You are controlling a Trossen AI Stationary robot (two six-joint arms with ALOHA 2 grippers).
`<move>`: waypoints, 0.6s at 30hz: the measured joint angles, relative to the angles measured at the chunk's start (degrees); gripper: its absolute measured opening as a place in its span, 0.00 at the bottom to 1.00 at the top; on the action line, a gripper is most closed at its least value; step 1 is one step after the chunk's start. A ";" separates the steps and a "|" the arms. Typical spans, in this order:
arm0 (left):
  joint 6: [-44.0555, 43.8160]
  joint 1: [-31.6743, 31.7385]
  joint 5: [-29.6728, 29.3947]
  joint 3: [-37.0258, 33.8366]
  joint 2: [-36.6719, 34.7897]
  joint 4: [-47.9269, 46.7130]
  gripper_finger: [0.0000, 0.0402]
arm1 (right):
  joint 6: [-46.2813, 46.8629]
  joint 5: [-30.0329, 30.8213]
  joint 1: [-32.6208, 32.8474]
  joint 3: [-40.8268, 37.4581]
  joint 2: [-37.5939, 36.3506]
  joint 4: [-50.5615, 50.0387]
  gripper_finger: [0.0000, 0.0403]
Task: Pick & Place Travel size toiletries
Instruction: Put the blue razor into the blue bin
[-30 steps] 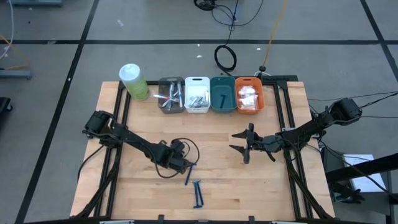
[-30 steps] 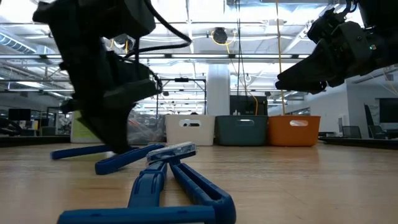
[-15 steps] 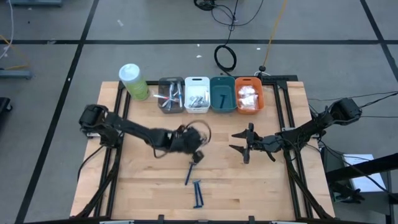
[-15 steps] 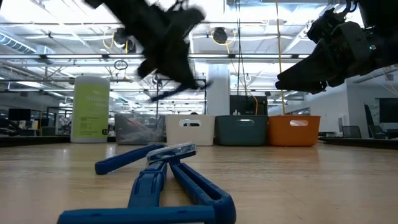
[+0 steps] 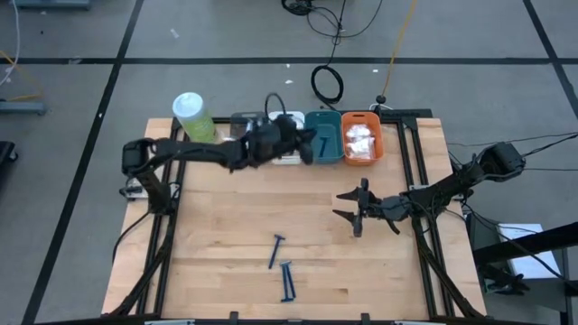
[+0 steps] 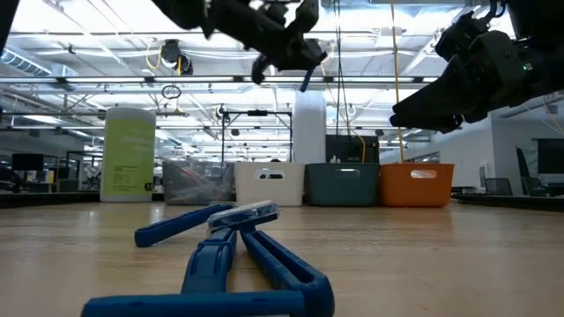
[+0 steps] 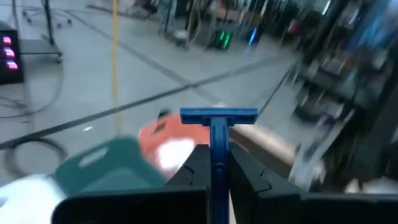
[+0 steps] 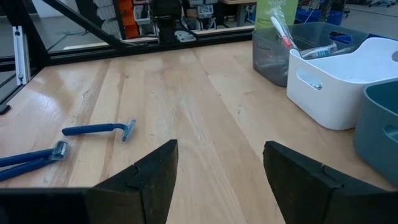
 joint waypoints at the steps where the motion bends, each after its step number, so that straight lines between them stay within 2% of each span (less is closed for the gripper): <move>1: -1.43 1.59 2.16 0.06 0.62 2.47 0.03 | 0.00 -0.01 -0.13 0.00 0.00 0.00 0.56; 4: -5.31 5.42 8.66 0.07 3.60 9.25 0.06 | 0.00 -0.01 -0.82 0.00 0.00 -0.09 0.56; 7: -8.04 7.75 11.67 0.09 7.15 12.33 0.07 | 0.02 0.02 -1.32 0.00 0.00 -0.31 0.56; 13: -8.38 8.75 11.84 0.04 14.41 16.26 0.04 | 0.22 -0.01 -1.32 0.00 0.00 -1.56 0.56; 18: -7.74 9.14 11.81 0.02 17.62 23.37 0.11 | 0.24 -0.01 -1.32 0.00 0.00 -1.77 0.56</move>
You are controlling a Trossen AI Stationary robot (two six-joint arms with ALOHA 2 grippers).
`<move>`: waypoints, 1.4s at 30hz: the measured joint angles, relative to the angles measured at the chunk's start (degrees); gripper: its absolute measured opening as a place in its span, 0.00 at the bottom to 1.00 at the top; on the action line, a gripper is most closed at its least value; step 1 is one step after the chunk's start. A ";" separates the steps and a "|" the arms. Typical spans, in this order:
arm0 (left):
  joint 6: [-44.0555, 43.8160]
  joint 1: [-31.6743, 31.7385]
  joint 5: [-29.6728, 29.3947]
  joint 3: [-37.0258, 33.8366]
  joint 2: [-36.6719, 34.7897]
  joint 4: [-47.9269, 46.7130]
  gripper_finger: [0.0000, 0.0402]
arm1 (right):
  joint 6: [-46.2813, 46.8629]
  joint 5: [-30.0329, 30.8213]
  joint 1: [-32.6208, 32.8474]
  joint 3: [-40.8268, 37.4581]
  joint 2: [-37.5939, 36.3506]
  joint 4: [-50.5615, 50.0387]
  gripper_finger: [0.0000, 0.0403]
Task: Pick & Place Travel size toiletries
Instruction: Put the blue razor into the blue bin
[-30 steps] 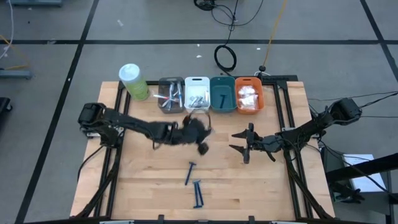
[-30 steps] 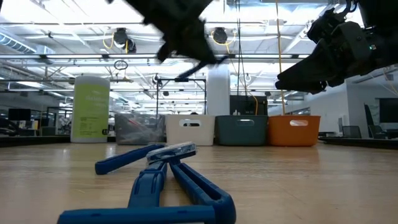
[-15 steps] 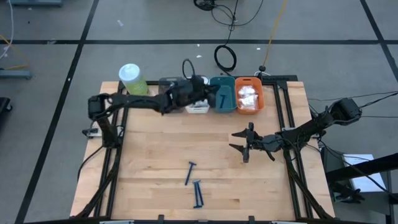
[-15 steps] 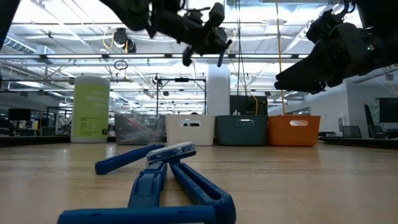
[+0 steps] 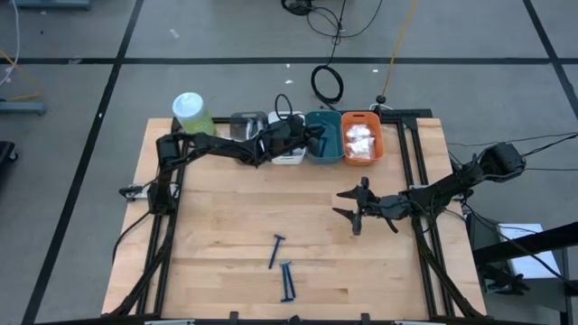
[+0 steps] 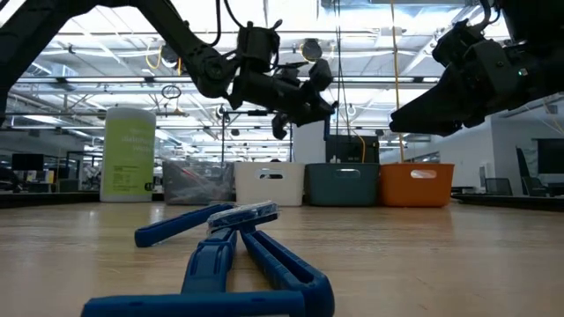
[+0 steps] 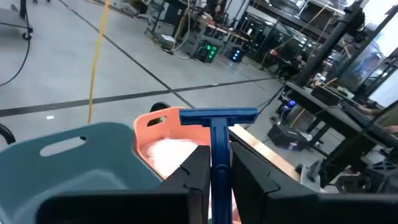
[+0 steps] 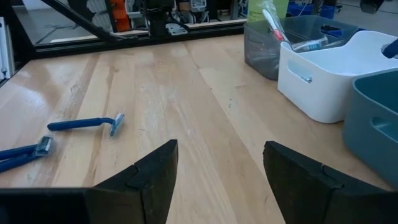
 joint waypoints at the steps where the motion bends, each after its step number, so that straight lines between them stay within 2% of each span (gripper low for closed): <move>1: 0.00 0.21 -0.01 0.00 0.10 0.08 0.13 | 0.00 0.00 0.00 0.00 0.00 0.02 0.56; 8: -0.57 1.17 -2.72 0.00 0.12 -0.66 0.16 | 0.00 0.00 0.00 0.00 0.00 0.02 0.56; 17: 3.24 1.09 -2.10 0.00 0.12 -0.68 0.18 | 0.00 0.00 0.00 0.00 0.00 0.04 0.56; 20: 4.37 1.19 -2.08 0.00 0.12 -0.68 0.26 | 0.00 0.00 0.00 0.00 0.00 0.04 0.56; 27: 5.18 1.22 -2.01 0.00 0.12 -0.81 0.57 | 0.00 -0.02 0.00 0.00 0.00 0.04 0.56; 31: 5.52 1.31 -2.05 0.00 0.12 -0.79 0.70 | 0.00 -0.02 0.00 0.00 0.00 0.04 0.56; 34: -0.51 1.71 -1.30 0.00 0.12 -0.80 0.76 | 0.00 -0.08 0.00 0.00 0.00 0.06 0.56; 39: -15.91 4.74 5.57 0.00 0.12 -0.79 0.81 | 0.00 -0.15 0.00 0.00 0.00 0.07 0.56; 42: -15.26 5.84 8.96 0.00 0.12 -0.79 0.81 | 0.00 -0.17 0.00 0.00 0.00 0.07 0.56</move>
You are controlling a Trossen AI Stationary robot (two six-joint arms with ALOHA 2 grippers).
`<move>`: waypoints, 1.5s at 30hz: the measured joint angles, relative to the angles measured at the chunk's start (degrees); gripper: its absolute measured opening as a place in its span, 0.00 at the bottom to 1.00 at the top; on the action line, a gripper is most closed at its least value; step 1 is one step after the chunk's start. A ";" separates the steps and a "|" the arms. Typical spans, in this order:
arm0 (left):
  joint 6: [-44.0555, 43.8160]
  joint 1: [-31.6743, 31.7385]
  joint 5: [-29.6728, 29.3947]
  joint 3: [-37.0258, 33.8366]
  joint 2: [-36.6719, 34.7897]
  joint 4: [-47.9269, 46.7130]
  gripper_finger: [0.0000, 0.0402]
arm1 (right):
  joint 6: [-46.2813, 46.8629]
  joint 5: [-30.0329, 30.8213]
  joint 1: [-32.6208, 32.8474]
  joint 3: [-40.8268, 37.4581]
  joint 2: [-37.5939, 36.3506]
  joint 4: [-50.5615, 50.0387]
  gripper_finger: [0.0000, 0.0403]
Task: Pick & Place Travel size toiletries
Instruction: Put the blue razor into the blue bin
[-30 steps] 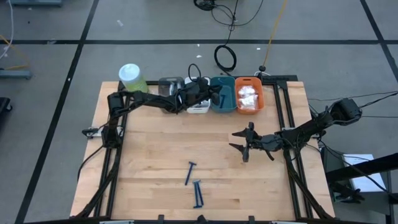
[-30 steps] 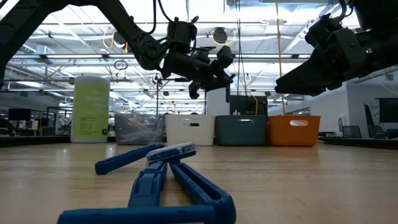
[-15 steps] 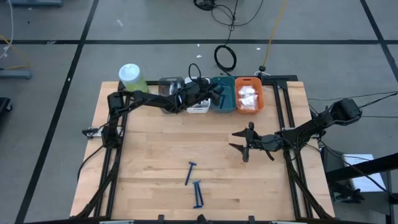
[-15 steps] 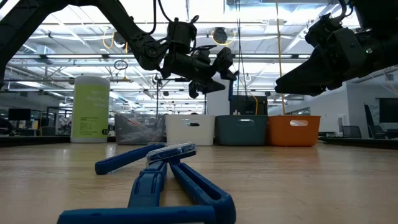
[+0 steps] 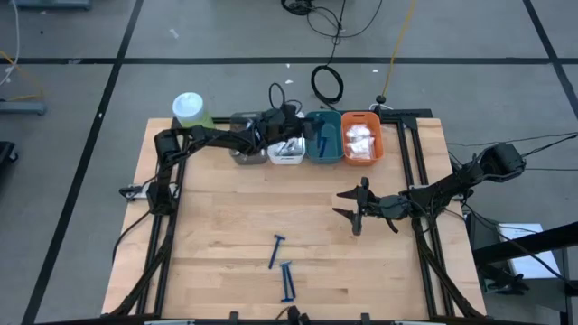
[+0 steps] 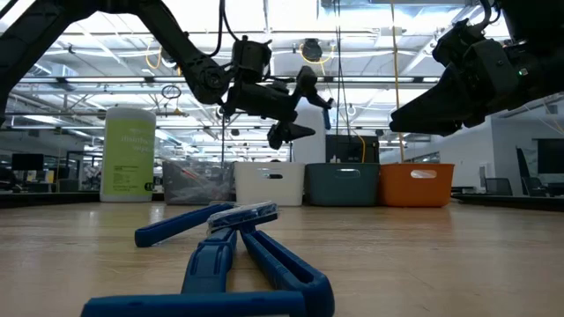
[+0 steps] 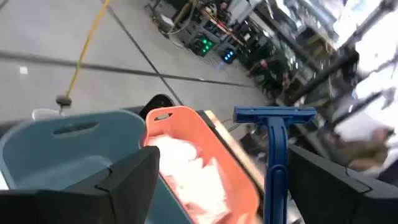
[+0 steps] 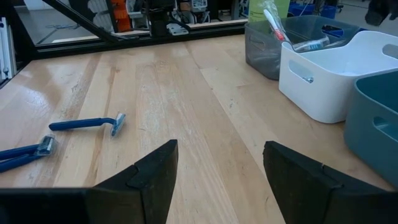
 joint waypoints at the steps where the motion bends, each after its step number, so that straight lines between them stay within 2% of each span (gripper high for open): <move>1: 3.12 -0.14 0.18 0.02 0.00 0.00 0.80 | 0.00 0.00 0.00 0.00 0.00 0.00 0.56; 3: 12.71 -1.30 -1.94 0.02 0.00 -0.41 0.78 | 0.00 0.01 0.00 0.00 0.00 0.00 0.56; 6: 22.86 -3.99 -12.93 0.09 0.00 -3.55 0.75 | -0.06 0.00 0.00 0.00 0.00 0.00 0.56; 7: 22.29 -4.85 -16.24 0.09 0.00 -4.29 0.74 | -0.07 0.01 0.00 0.00 0.00 0.00 0.56; 9: 15.82 -5.78 -18.41 0.09 0.00 -3.67 0.72 | -0.14 0.15 0.00 0.00 0.00 0.00 0.56; 12: 10.49 -5.65 -13.73 0.09 -0.04 -0.83 0.70 | -0.18 0.24 -0.66 0.00 0.00 0.11 0.56; 20: 14.10 -5.79 -9.96 0.09 -0.04 0.00 0.67 | 2.62 0.18 -1.46 -0.02 0.00 -0.02 0.56; 24: 18.07 -6.40 2.44 0.04 -2.80 -2.86 0.67 | 2.60 0.17 -1.46 -0.02 0.00 -0.14 0.56; 26: 18.36 -7.87 8.08 0.07 -6.45 -9.55 0.67 | 2.58 0.17 -1.46 -0.02 0.00 -0.56 0.56; 29: 22.98 -12.19 8.96 0.13 -12.51 -25.43 0.67 | 2.39 0.16 -1.46 -0.03 0.00 -1.21 0.56; 32: 28.27 -19.57 2.88 0.11 -17.90 -41.57 0.67 | 2.36 0.17 -1.46 -0.04 0.00 -1.33 0.56; 36: 28.65 -31.83 -10.47 0.11 -21.59 -56.75 0.67 | 2.36 0.17 -1.46 -0.04 0.00 -1.31 0.56; 39: 21.39 -39.58 -17.68 0.09 -20.97 -64.37 0.67 | 2.36 0.17 -1.46 -0.04 0.01 -1.33 0.56; 43: 4.93 -46.46 -17.65 0.09 -17.80 -68.28 0.67 | 2.37 0.17 -1.46 -0.04 0.01 -1.30 0.56; 45: 0.21 -48.57 -17.60 0.09 -15.14 -68.36 0.67 | 2.37 0.17 -1.46 -0.04 0.02 -1.29 0.56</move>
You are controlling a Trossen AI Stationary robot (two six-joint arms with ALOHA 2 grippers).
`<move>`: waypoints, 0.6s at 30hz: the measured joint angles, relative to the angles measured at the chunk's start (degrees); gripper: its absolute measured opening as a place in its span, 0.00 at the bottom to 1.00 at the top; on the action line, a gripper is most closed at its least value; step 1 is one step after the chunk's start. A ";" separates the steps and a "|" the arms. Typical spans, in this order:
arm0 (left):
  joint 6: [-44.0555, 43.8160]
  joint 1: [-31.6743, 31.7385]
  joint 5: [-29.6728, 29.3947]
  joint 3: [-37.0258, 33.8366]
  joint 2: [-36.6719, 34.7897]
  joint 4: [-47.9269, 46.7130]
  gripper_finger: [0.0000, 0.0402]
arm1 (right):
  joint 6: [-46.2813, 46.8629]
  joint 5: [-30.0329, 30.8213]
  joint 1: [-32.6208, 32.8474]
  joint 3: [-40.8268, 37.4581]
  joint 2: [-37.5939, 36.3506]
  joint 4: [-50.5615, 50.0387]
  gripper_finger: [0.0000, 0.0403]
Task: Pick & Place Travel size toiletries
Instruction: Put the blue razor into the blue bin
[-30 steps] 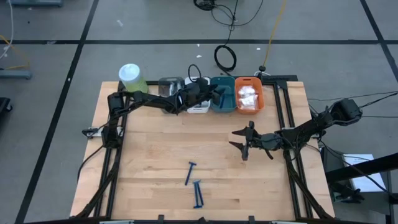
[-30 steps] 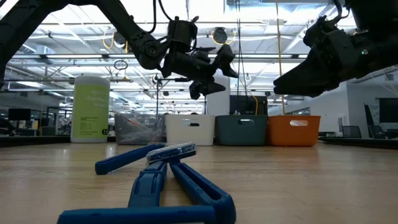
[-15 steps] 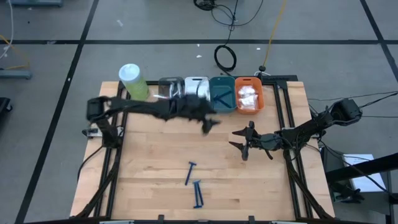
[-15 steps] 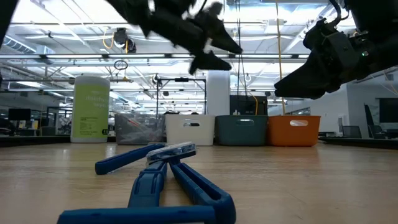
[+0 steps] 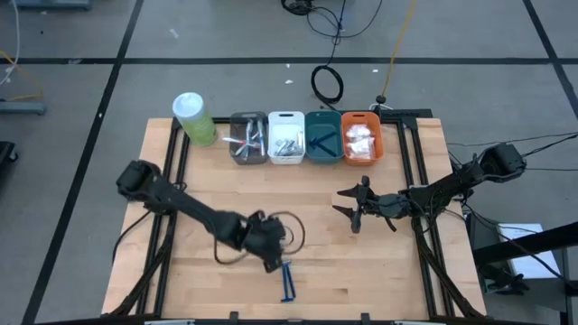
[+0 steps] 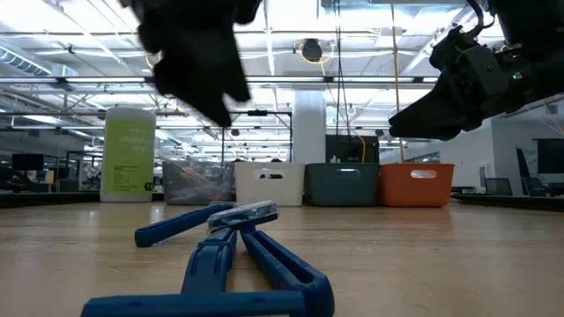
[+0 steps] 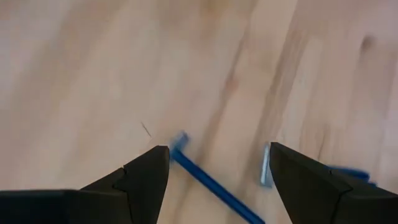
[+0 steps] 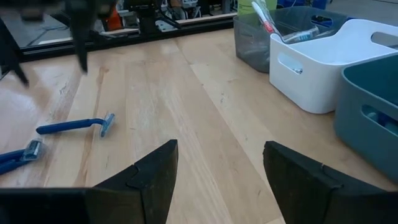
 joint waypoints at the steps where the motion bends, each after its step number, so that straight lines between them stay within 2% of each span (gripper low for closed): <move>1: -1.83 -0.74 0.24 0.00 1.31 0.07 0.67 | 0.01 0.00 0.00 0.00 0.00 0.04 0.56; 8: -11.99 -1.38 3.66 -0.04 9.54 -0.29 0.67 | 0.40 0.00 0.00 0.00 0.00 0.45 0.56; 12: -19.01 -0.10 3.91 -0.04 11.47 -3.59 0.67 | 0.42 -0.01 0.00 0.00 0.00 0.45 0.56; 18: -22.27 0.70 6.57 0.28 11.97 -10.78 0.67 | 0.42 -0.02 0.00 0.00 0.00 0.43 0.56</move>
